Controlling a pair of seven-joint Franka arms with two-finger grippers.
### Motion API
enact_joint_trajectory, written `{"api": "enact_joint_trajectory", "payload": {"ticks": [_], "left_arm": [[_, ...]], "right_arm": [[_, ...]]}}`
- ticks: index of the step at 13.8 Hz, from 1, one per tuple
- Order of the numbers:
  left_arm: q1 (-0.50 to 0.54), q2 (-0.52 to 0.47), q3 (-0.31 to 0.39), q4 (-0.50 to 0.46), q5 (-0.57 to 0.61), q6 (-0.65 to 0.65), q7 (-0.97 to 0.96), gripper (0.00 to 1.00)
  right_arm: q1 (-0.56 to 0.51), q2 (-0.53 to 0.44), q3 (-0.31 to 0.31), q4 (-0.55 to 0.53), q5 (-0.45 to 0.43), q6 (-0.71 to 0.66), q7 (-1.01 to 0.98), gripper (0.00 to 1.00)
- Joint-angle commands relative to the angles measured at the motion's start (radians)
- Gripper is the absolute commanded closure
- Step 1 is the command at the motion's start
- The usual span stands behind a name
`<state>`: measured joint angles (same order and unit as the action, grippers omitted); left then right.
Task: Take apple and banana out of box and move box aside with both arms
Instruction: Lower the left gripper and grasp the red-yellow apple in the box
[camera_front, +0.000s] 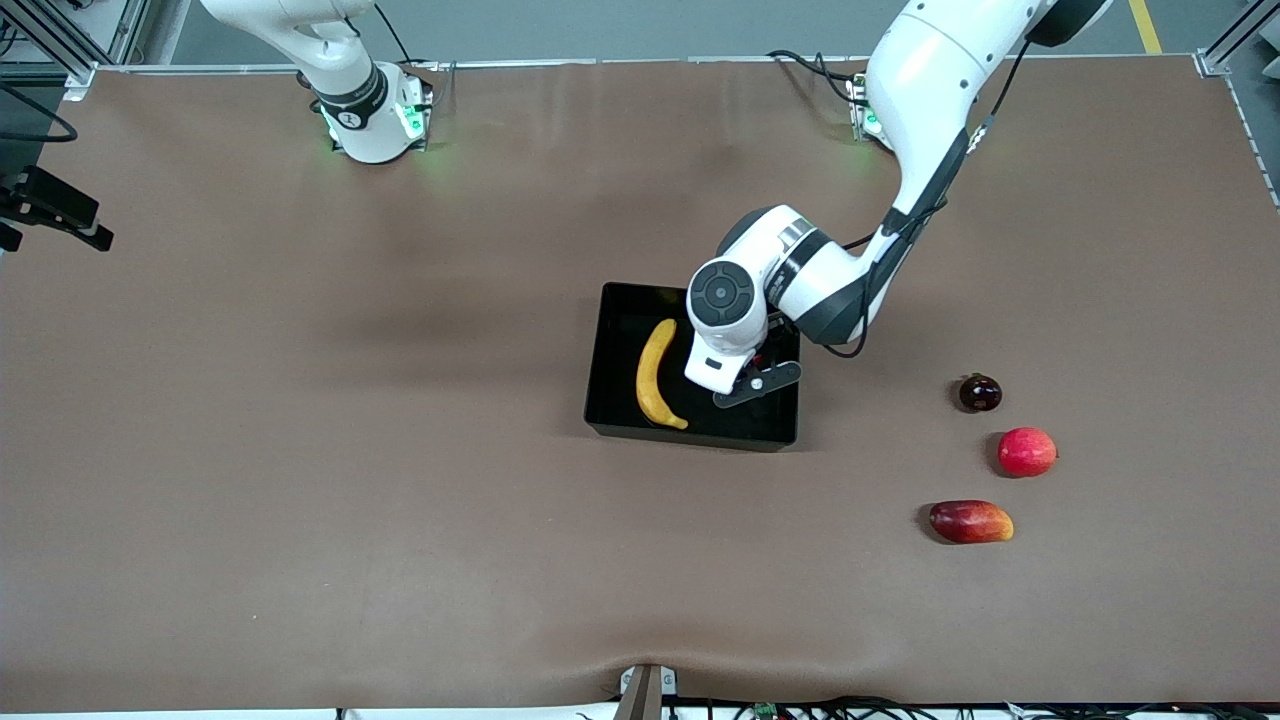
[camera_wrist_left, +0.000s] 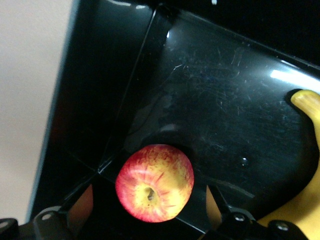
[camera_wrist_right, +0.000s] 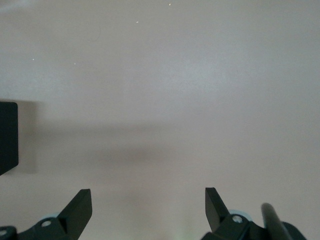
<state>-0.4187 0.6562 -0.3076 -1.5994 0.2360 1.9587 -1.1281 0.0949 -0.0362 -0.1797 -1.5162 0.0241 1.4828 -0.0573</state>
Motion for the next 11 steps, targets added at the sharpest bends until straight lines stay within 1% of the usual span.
{"api": "enact_joint_trajectory", "payload": {"ticks": [1,3,7,8,9,10,11], "left_arm": [[-0.012,0.026,0.002,0.003,0.026,0.009,-0.033,0.0],[-0.014,0.036,0.004,-0.013,0.026,0.009,-0.038,0.0],[-0.017,0.049,0.002,-0.014,0.035,0.009,-0.075,0.0],[-0.018,0.048,0.001,-0.014,0.045,0.009,-0.075,0.47],[-0.018,0.048,0.001,-0.011,0.043,0.009,-0.076,0.86],[-0.018,0.045,0.001,-0.008,0.043,0.008,-0.076,1.0],[-0.017,0.039,0.001,-0.002,0.042,0.0,-0.079,1.0]], "right_arm": [[-0.023,0.007,0.016,0.014,-0.012,-0.004,0.001,0.0],[-0.023,0.009,0.016,0.014,-0.012,-0.004,-0.002,0.0],[-0.023,0.009,0.016,0.014,-0.012,-0.006,0.002,0.0],[-0.021,0.009,0.017,0.014,-0.012,-0.006,0.001,0.0],[-0.021,0.009,0.017,0.014,-0.012,-0.006,0.002,0.0],[-0.021,0.009,0.017,0.014,-0.012,-0.006,0.002,0.0],[-0.021,0.009,0.017,0.014,-0.012,-0.006,-0.002,0.0]]}}
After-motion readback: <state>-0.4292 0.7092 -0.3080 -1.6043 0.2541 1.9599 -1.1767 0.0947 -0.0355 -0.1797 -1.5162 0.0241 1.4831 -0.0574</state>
